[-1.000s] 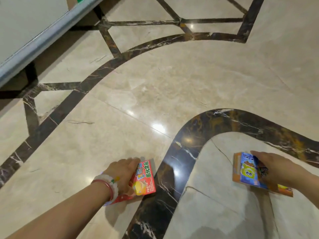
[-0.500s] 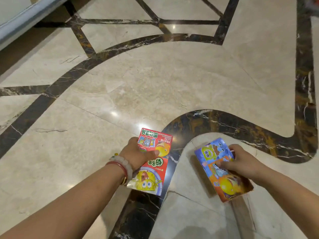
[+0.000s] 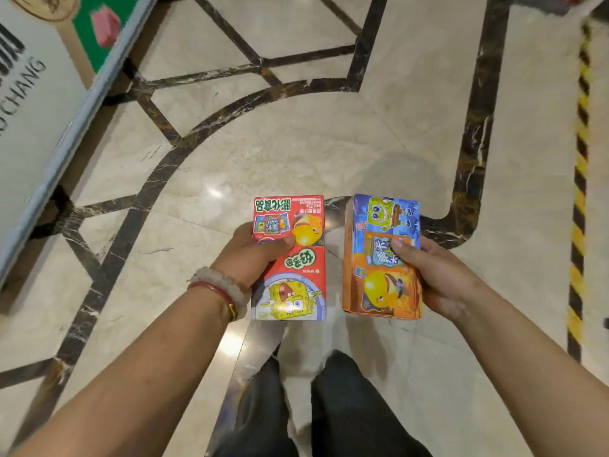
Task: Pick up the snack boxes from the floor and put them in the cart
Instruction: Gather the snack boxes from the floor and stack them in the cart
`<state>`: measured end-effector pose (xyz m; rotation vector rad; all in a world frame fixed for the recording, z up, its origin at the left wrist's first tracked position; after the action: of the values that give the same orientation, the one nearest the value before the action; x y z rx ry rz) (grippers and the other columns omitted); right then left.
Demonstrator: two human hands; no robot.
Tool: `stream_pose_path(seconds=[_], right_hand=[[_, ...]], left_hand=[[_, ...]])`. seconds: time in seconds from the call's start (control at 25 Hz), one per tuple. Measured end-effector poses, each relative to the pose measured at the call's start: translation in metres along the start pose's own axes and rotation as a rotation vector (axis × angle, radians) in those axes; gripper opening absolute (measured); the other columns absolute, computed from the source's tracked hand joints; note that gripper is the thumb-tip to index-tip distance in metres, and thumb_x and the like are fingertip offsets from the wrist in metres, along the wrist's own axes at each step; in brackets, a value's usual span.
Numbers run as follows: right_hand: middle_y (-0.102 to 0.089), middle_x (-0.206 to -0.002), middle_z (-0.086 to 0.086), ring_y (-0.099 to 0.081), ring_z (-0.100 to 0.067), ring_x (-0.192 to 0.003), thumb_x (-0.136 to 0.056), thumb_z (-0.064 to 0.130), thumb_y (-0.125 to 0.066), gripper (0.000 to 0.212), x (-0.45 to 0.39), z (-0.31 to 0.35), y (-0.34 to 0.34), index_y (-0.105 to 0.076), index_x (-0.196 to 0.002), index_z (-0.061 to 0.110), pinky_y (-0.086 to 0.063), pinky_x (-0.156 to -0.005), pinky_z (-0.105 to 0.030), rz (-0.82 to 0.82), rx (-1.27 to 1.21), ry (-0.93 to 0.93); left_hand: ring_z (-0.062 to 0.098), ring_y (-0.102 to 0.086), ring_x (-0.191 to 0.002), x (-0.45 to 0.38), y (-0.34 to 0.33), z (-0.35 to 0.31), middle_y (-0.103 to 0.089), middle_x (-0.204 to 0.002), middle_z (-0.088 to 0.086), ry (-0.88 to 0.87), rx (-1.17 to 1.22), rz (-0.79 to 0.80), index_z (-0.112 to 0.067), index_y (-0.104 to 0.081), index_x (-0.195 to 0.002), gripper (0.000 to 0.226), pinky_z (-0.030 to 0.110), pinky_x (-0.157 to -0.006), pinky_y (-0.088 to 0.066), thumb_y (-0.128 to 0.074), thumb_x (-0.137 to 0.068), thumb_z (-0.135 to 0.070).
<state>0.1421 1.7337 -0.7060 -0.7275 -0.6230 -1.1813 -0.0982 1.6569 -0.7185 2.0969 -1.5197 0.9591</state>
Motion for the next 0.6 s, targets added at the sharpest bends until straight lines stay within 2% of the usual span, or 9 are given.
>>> stream_pose_path(seconds=[0.12, 0.2, 0.24, 0.28, 0.36, 0.52, 0.6], right_hand=[[-0.069, -0.109, -0.017, -0.072, -0.021, -0.077, -0.074, 0.019, -0.063, 0.05, 0.093, 0.059, 0.003, -0.058, -0.121, 0.003, -0.06, -0.068, -0.034, -0.038, -0.022, 0.057], [-0.068, -0.11, -0.018, -0.072, -0.022, -0.076, -0.073, 0.018, -0.064, 0.055, 0.174, 0.117, -0.001, -0.055, -0.125, 0.001, -0.06, -0.068, -0.036, -0.058, -0.044, 0.109], [-0.069, -0.108, -0.017, -0.072, -0.022, -0.076, -0.075, 0.017, -0.064, 0.054, 0.22, 0.149, 0.002, -0.054, -0.125, 0.001, -0.06, -0.069, -0.036, -0.068, -0.04, 0.143], [-0.071, -0.105, -0.015, -0.072, -0.022, -0.076, -0.077, 0.016, -0.063, 0.05, 0.226, 0.154, -0.001, -0.055, -0.124, 0.002, -0.059, -0.069, -0.037, -0.068, -0.045, 0.166], [-0.073, -0.099, -0.012, -0.072, -0.022, -0.075, -0.085, 0.012, -0.061, 0.038, 0.292, 0.195, -0.005, -0.056, -0.122, 0.003, -0.059, -0.069, -0.037, -0.068, -0.074, 0.228], [-0.071, -0.104, -0.016, -0.072, -0.023, -0.074, -0.089, 0.012, -0.06, 0.032, 0.363, 0.219, -0.02, -0.058, -0.12, 0.005, -0.06, -0.064, -0.037, -0.06, -0.117, 0.282], [-0.072, -0.1, -0.015, -0.072, -0.024, -0.073, -0.089, 0.011, -0.06, 0.027, 0.402, 0.224, -0.034, -0.06, -0.115, 0.006, -0.06, -0.06, -0.035, -0.042, -0.154, 0.323]], left_hand=[[0.028, -0.071, -0.077, 0.084, -0.023, -0.064, -0.072, -0.096, 0.017, -0.024, -0.012, 0.084, -0.011, -0.066, -0.1, 0.045, 0.036, -0.068, -0.056, -0.084, -0.06, -0.019], [0.025, -0.071, -0.072, 0.156, -0.043, -0.131, -0.072, -0.096, 0.018, -0.036, -0.02, 0.082, -0.008, -0.063, -0.105, 0.054, 0.031, -0.059, -0.056, -0.085, -0.056, -0.018], [0.026, -0.071, -0.073, 0.195, -0.052, -0.167, -0.071, -0.098, 0.018, -0.05, -0.027, 0.087, -0.006, -0.06, -0.111, 0.062, 0.031, -0.057, -0.056, -0.084, -0.055, -0.018], [0.027, -0.071, -0.075, 0.202, -0.051, -0.176, -0.071, -0.1, 0.018, -0.072, 0.012, 0.104, -0.004, -0.057, -0.117, 0.069, 0.033, -0.058, -0.057, -0.081, -0.054, -0.019], [0.029, -0.071, -0.076, 0.262, -0.066, -0.23, -0.07, -0.101, 0.019, -0.132, 0.022, 0.113, -0.003, -0.054, -0.121, 0.073, 0.035, -0.059, -0.057, -0.078, -0.054, -0.017], [0.029, -0.071, -0.071, 0.339, -0.081, -0.278, -0.073, -0.089, 0.015, -0.207, 0.041, 0.141, -0.005, -0.06, -0.108, 0.058, 0.038, -0.061, -0.058, -0.077, -0.054, -0.014], [0.028, -0.071, -0.067, 0.37, -0.08, -0.294, -0.073, -0.084, 0.014, -0.233, 0.04, 0.155, -0.007, -0.062, -0.1, 0.048, 0.038, -0.061, -0.059, -0.076, -0.054, -0.013]])
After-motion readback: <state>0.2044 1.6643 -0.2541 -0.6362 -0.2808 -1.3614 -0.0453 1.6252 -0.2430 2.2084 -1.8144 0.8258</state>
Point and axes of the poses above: each hand's wrist, its own x-axis away from the middle knuckle, its own y-axis out of the back of the hand, z = x × y, the point moved 1 cm from there along -x, towards the middle knuckle
